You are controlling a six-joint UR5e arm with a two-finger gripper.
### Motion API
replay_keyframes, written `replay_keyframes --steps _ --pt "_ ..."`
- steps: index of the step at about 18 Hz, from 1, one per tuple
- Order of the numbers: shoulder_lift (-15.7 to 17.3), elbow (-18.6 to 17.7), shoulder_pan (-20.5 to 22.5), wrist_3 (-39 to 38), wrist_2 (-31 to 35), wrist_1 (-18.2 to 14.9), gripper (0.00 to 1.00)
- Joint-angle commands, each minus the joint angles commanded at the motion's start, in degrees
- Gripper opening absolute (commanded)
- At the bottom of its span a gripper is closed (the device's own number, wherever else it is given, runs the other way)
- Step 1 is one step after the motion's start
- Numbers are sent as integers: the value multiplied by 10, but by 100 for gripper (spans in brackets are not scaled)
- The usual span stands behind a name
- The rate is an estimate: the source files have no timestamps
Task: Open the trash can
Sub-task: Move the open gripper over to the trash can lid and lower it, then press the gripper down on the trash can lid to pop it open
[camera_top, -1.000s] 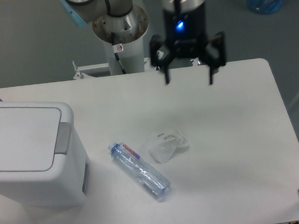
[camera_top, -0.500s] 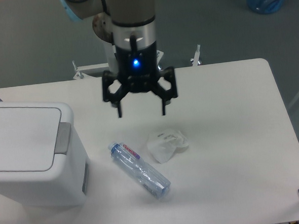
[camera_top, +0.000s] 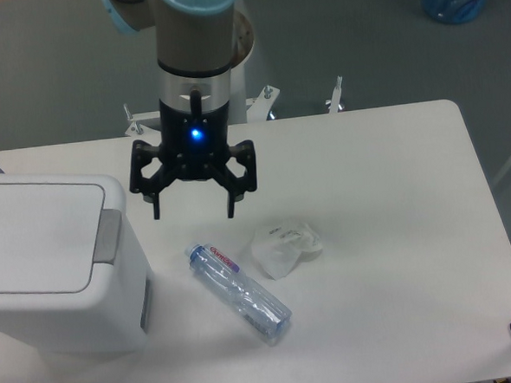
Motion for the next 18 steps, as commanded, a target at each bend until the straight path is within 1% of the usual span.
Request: replay_keyframes --steps 3,10,18 --pt "-6 0 -11 -3 0 14 100" --pt "-19 2 -31 -4 1 19 100" --pt "-25 4 -36 -4 1 19 100"
